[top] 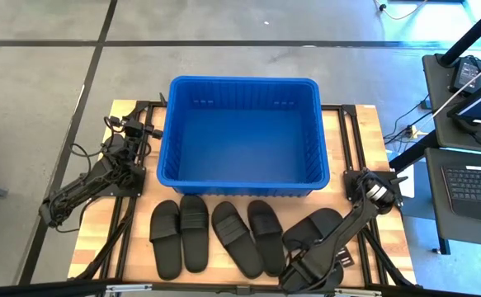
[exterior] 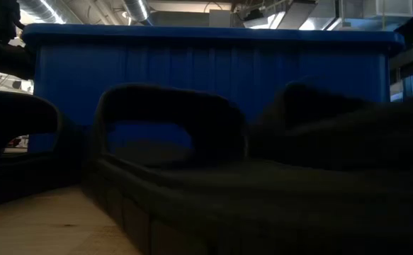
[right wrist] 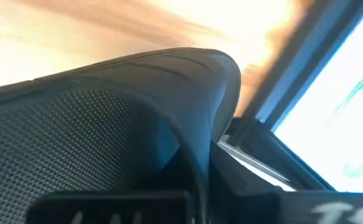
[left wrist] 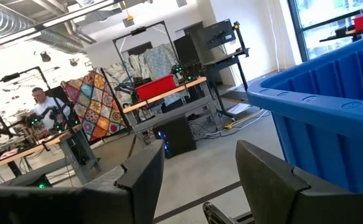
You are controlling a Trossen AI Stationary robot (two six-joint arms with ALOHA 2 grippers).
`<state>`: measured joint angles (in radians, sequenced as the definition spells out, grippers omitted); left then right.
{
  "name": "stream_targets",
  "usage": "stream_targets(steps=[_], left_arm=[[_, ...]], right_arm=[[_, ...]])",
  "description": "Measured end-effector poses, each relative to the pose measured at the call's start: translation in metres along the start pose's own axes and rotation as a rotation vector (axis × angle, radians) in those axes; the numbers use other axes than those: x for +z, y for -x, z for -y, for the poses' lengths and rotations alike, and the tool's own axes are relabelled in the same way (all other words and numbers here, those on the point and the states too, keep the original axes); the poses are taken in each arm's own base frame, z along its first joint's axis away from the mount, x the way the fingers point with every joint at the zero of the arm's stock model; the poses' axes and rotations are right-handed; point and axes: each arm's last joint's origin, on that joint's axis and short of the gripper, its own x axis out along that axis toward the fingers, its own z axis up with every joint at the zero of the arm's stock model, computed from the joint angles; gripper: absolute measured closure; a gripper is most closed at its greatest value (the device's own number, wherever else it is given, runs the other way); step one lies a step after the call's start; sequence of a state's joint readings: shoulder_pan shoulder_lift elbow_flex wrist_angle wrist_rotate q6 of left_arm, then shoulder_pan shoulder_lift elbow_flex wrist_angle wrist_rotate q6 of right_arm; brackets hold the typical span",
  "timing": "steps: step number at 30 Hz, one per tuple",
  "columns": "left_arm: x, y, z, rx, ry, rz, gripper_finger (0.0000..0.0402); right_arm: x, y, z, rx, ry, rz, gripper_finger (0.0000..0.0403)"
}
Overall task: Pick and place slides into bin
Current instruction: Put the black slide into the blue organizer bin
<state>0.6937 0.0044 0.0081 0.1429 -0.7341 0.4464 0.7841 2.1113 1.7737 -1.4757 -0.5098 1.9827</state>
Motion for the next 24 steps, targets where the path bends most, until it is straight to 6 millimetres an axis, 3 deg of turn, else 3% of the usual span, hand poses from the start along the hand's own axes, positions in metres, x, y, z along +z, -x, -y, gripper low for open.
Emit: stream_targets(steps=[6,11,19,24], left_arm=[[0.0,0.0,0.001,-0.019,0.001,0.009,0.0207],[0.0,0.0,0.001,-0.034,0.0,0.016,0.0207],[0.0,0.0,0.001,-0.041,0.0,0.02,0.0207],[0.0,0.0,0.001,-0.041,0.0,0.02,0.0207]], right_arm=[[-0.007,0.023,0.015,0.006,0.001,0.008,0.0388],[-0.013,0.049,0.024,0.163,0.071,0.1,0.0388],[-0.015,0.127,0.034,0.583,0.25,0.395,0.0389],[-0.004,0.174,0.048,0.753,0.382,0.781,0.0389]])
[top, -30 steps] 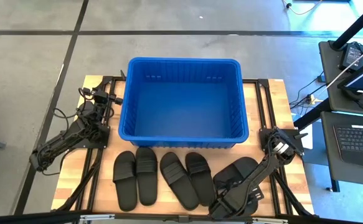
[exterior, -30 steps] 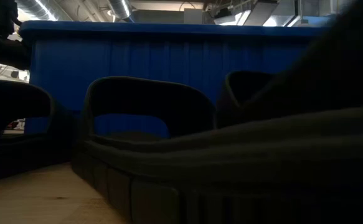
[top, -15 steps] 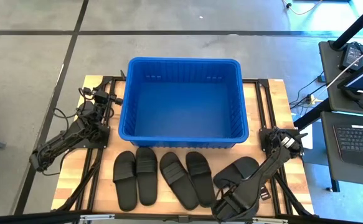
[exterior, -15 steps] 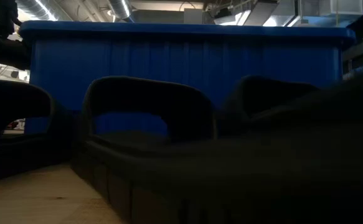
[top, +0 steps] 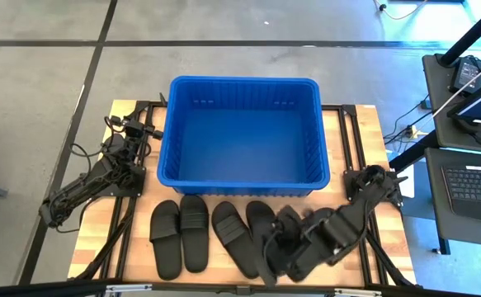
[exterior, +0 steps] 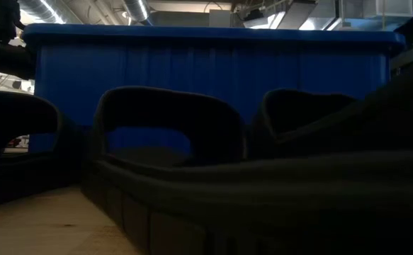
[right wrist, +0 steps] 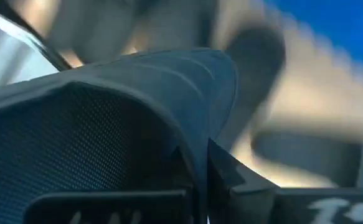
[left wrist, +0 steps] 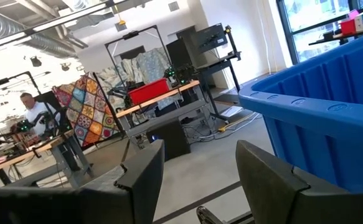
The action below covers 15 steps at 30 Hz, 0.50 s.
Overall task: Pick and place slides into bin
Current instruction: Put the black slide into the blue organizer bin
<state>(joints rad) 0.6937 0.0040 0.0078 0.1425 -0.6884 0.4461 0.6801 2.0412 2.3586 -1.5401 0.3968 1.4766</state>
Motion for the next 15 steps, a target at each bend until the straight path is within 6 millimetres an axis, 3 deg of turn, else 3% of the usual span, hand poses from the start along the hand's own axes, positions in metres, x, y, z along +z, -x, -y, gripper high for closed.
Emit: stream_targets(steps=[7,15], left_arm=[[0.0,0.0,0.0,0.001,0.0,0.0,0.0207],[0.0,0.0,0.0,0.001,-0.001,-0.001,0.0207]], right_arm=[[0.065,0.014,0.019,-0.038,0.278,0.316,0.0389],[0.155,-0.007,0.06,-0.377,0.575,0.408,0.0389]])
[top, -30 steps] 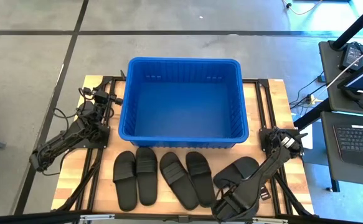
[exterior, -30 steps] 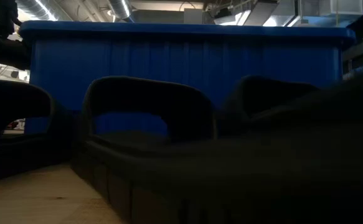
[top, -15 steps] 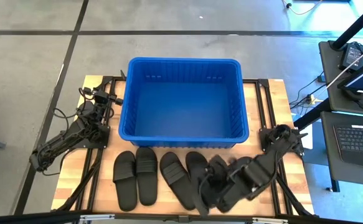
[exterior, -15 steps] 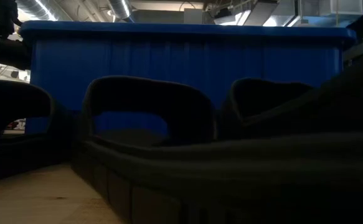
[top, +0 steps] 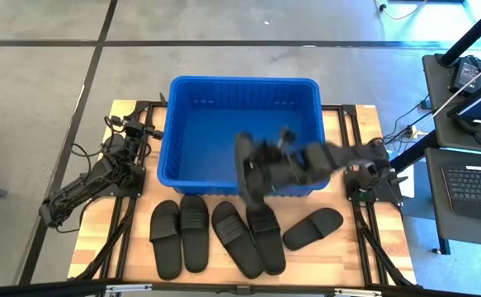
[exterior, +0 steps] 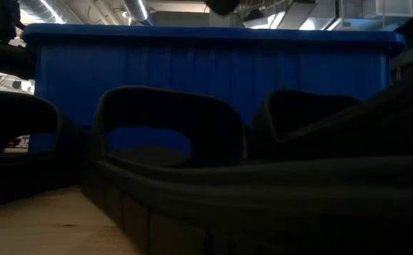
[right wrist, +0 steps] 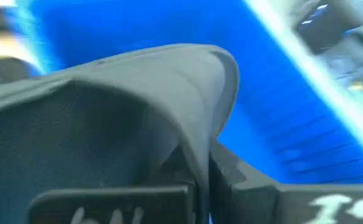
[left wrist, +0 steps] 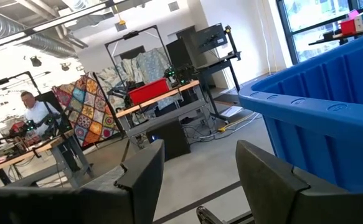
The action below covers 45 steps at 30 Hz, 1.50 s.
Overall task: Pick and place slides into bin
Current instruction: Put the black slide into the blue organizer bin
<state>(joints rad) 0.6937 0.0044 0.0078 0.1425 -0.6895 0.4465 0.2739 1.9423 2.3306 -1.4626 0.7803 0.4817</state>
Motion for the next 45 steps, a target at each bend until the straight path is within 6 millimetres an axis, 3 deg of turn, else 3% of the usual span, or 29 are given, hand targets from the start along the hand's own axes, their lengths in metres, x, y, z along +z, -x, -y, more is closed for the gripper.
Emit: stream_targets(steps=[6,9,12,20,28,35,45], left_arm=[[0.0,0.0,0.0,0.001,0.0,0.0,0.0207],[0.0,0.0,0.0,0.001,0.0,-0.001,0.0207],[0.0,0.0,0.0,0.002,0.0,-0.001,0.0207],[0.0,0.0,0.0,0.003,0.0,-0.001,0.0207],[0.0,0.0,0.0,0.003,0.0,-0.002,0.0207],[0.0,0.0,0.0,0.003,0.0,-0.002,0.0207],[0.0,0.0,0.0,0.003,0.0,-0.002,0.0207]], right_arm=[[0.014,-0.051,0.061,-0.155,0.165,-0.125,0.0389],[0.011,-0.07,0.088,-0.22,0.174,-0.228,0.0389],[0.002,-0.096,0.102,-0.266,0.221,-0.322,0.0389],[-0.058,-0.18,0.105,-0.301,0.516,-0.614,0.0389],[-0.116,-0.248,0.109,-0.276,0.684,-0.67,0.0389],[-0.149,-0.28,0.127,-0.211,0.698,-0.672,0.0385],[-0.164,-0.292,0.156,-0.129,0.644,-0.714,0.039]])
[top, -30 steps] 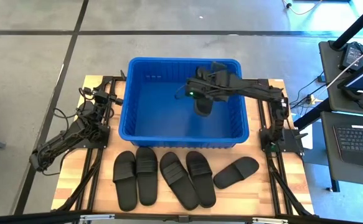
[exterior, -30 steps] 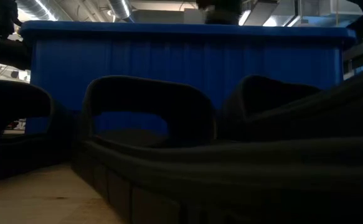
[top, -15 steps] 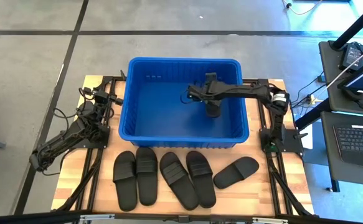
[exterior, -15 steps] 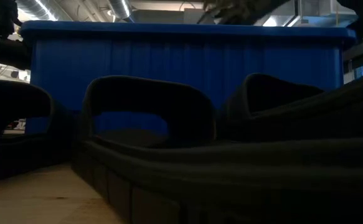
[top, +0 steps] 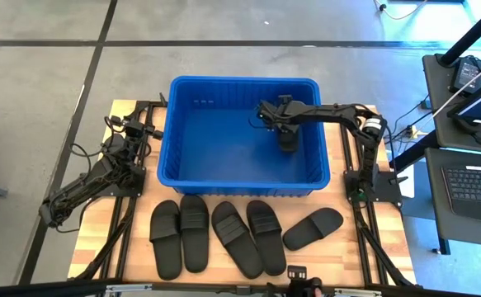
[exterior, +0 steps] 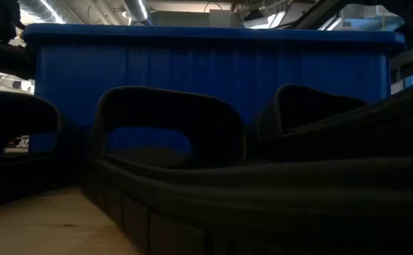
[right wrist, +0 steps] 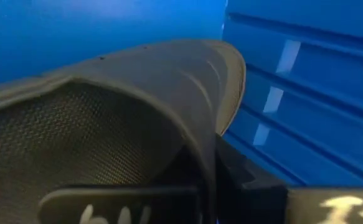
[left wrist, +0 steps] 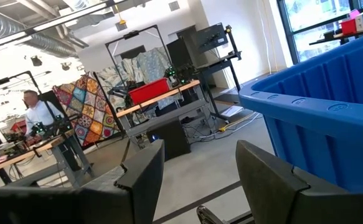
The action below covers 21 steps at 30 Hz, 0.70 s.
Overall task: Pick and place slides into bin
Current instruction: Put the black slide into the blue organizer bin
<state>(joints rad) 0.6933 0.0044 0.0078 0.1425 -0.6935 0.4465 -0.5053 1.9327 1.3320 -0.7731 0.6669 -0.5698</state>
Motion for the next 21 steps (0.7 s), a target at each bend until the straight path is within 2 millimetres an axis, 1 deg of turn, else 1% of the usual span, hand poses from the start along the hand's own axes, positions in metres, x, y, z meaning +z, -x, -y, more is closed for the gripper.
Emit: stream_targets(steps=[6,13,21], left_arm=[[0.0,0.0,0.0,0.0,0.0,0.0,0.0207],[0.0,0.0,0.0,0.0,0.0,0.0,0.0207],[0.0,0.0,0.0,0.0,0.0,0.0,0.0207]], right_arm=[[-0.0044,-0.0034,0.0019,0.036,0.068,-0.011,0.039],[-0.0061,-0.006,0.0042,0.057,0.057,-0.005,0.0389],[-0.0073,-0.0069,0.0043,0.076,0.054,-0.004,0.0341]])
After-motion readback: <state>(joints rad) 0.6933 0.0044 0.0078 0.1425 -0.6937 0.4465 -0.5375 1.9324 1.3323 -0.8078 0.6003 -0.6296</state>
